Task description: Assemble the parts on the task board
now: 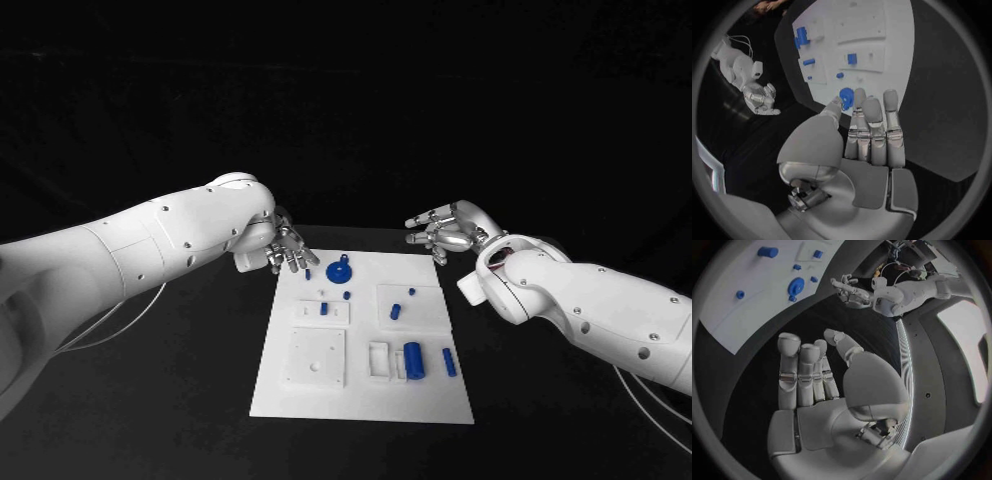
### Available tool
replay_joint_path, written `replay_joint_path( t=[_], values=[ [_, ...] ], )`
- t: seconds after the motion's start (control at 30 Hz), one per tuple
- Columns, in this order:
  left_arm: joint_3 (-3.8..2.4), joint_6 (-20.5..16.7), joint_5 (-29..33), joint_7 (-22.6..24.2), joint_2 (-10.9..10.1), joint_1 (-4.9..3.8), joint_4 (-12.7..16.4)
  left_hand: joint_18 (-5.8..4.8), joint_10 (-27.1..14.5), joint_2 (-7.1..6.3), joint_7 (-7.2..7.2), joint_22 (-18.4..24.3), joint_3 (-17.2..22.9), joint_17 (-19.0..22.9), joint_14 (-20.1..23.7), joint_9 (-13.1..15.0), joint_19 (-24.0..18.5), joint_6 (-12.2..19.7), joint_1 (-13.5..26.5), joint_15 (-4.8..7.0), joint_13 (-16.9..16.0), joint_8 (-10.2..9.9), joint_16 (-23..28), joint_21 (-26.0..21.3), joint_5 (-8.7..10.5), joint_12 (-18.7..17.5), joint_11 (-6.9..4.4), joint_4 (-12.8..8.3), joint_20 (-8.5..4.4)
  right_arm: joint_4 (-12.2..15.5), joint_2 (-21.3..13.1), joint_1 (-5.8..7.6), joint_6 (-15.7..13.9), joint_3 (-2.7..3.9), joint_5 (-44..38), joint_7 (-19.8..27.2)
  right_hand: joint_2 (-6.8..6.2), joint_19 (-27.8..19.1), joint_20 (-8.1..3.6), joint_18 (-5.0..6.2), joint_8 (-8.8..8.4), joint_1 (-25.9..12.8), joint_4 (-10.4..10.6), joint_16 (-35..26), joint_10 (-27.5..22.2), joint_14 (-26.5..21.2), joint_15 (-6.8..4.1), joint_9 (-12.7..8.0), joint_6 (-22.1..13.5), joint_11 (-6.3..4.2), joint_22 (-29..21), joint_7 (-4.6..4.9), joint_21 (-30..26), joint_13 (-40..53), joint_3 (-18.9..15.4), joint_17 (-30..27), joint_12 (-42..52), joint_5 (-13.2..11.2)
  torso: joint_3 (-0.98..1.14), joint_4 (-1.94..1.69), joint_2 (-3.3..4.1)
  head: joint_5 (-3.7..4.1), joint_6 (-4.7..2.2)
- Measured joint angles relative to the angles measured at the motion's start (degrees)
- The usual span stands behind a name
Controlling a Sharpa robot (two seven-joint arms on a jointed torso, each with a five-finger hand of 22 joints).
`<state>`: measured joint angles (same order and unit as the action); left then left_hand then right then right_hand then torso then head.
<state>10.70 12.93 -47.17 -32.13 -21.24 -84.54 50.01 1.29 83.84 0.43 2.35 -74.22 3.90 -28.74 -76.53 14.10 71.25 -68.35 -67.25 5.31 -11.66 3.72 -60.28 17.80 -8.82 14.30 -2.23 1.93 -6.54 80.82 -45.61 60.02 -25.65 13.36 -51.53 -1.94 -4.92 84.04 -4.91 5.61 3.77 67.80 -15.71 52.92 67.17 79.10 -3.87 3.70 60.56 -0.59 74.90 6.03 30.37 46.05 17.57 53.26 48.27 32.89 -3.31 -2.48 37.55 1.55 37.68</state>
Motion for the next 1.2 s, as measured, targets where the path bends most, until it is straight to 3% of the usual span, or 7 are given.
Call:
replay_joint_path(
  t=[0.07, 0.23, 0.33, 0.4, 0.53, 0.8, 1.2],
  values=[
    [-0.02, -1.66, -0.09, 0.59, 0.08, -0.08, -1.10, -0.01, 0.19, 0.80, 0.20, 0.17, -0.23, 0.12, 0.00, -0.32, 0.22, 0.20, -0.93, 0.00, 0.63, 0.00, 0.65, -0.82, -0.47, -0.93, 0.19, -0.52, 0.22, -0.01, -0.06, 0.00, 0.00, 0.00, 0.03, 0.00, 0.00, 0.00, 0.00, 0.00, 0.00, 0.00, 0.00, 0.00, 0.00, 0.00, 0.00, 0.00, 0.00, 0.00, 0.00, 0.00, -0.19, 0.00, 0.00, 0.00, 0.00, 0.00, 0.00, 0.03, 0.06, -0.08, -0.10],
    [-0.05, -3.99, -0.56, 1.64, 0.94, -0.24, -3.91, 0.00, 0.20, 0.85, 0.20, -0.07, -1.34, -0.06, -0.23, -0.63, 0.83, 0.20, -0.98, -0.23, 1.52, 0.00, 0.83, -1.73, -0.12, -2.04, 0.20, 0.46, 0.20, 0.06, -0.09, 0.00, 0.00, 0.00, 0.08, 0.00, 0.00, 0.00, 0.00, -0.01, 0.00, 0.00, 0.00, 0.00, 0.00, 0.00, 0.00, 0.00, 0.00, 0.00, 0.00, 0.00, -0.23, 0.00, 0.00, 0.00, 0.00, 0.00, -0.03, 0.07, 0.23, -0.16, -0.29],
    [-0.05, -4.13, -0.89, 1.88, 1.87, -0.25, -5.39, 0.00, 0.20, 0.70, -0.01, -0.48, -2.30, -0.40, -0.23, -0.54, 0.83, -0.01, 0.31, -0.23, 1.52, 0.00, 0.83, -2.06, 1.21, -2.04, 0.20, 1.73, 0.20, 0.18, -0.05, 0.01, 0.00, 0.01, 0.11, 0.00, 0.00, 0.00, 0.00, -0.01, 0.00, 0.00, 0.00, 0.00, 0.00, 0.00, 0.00, 0.00, 0.00, 0.00, 0.00, 0.00, -0.23, 0.00, 0.00, 0.00, 0.00, 0.00, -0.07, 0.12, 0.41, -0.24, -0.40],
    [-0.05, -3.83, -1.17, 1.90, 2.57, -0.24, -6.33, 0.00, 0.20, 0.57, -0.01, -0.73, -2.66, -0.64, -0.23, -0.44, 0.83, -0.01, 1.81, -0.23, 1.49, 0.00, 0.81, -2.37, 3.19, -2.04, 0.20, 2.97, 0.20, 0.30, -0.01, 0.01, 0.00, 0.01, 0.12, 0.00, 0.00, 0.00, 0.00, -0.01, 0.00, 0.00, 0.00, 0.00, 0.00, 0.00, 0.00, 0.00, 0.00, 0.00, 0.00, 0.00, -0.23, 0.00, 0.00, 0.00, 0.00, 0.00, -0.10, 0.19, 0.57, -0.30, -0.45],
    [0.02, -2.13, -1.83, 1.70, 3.83, 0.11, -8.16, 0.00, 0.01, -0.57, 0.30, -0.73, -2.28, -1.03, -0.23, -0.05, 1.05, 0.30, 3.93, -0.23, 1.16, 0.00, 0.42, -3.10, 5.49, -2.04, 0.42, 5.03, 0.42, 0.64, 0.01, 0.01, 0.00, 0.01, 0.13, -0.01, 0.00, 0.00, 0.00, -0.01, 0.00, 0.00, 0.00, 0.00, 0.00, 0.00, 0.00, 0.00, 0.00, 0.00, 0.00, 0.00, -0.23, 0.01, 0.00, 0.00, 0.00, 0.00, -0.18, 0.37, 0.91, -0.47, -0.54],
    [0.20, 1.68, -3.57, 1.00, 5.46, 1.15, -11.06, 0.00, 0.20, -1.55, 0.30, -0.72, -1.83, -1.30, -0.23, 0.23, 1.35, 0.30, 5.41, -0.22, 1.05, 0.00, 0.16, -3.51, 5.57, -2.04, 0.61, 6.29, 0.48, 1.03, -0.04, 0.01, 0.01, 0.03, 0.13, -0.05, 0.00, 0.00, 0.00, -0.01, 0.00, 0.00, 0.00, 0.00, 0.00, 0.00, 0.00, 0.00, 0.00, 0.00, 0.00, 0.00, -0.23, 0.01, 0.00, 0.01, 0.00, 0.39, -0.32, 0.76, 1.50, -0.70, -0.77],
    [0.56, 5.54, -6.71, 0.36, 6.62, 2.32, -13.41, 0.00, 0.20, -1.60, -0.03, -0.71, -1.38, -1.65, -0.23, 0.57, 1.44, -0.03, 5.94, -0.22, 0.76, 0.23, -0.49, -3.51, 5.57, -2.04, 0.60, 6.75, 0.40, 1.52, -0.04, 0.03, 0.01, 0.52, 0.12, -0.07, 0.00, 0.00, 0.00, -0.01, 0.00, 0.00, 0.00, 0.00, 0.00, 0.00, 0.00, 0.00, 0.00, 0.00, 0.00, 0.00, -0.22, 0.01, 0.00, 0.01, 0.00, 0.39, -0.40, 1.04, 2.24, -0.85, -1.10]
  ],
)
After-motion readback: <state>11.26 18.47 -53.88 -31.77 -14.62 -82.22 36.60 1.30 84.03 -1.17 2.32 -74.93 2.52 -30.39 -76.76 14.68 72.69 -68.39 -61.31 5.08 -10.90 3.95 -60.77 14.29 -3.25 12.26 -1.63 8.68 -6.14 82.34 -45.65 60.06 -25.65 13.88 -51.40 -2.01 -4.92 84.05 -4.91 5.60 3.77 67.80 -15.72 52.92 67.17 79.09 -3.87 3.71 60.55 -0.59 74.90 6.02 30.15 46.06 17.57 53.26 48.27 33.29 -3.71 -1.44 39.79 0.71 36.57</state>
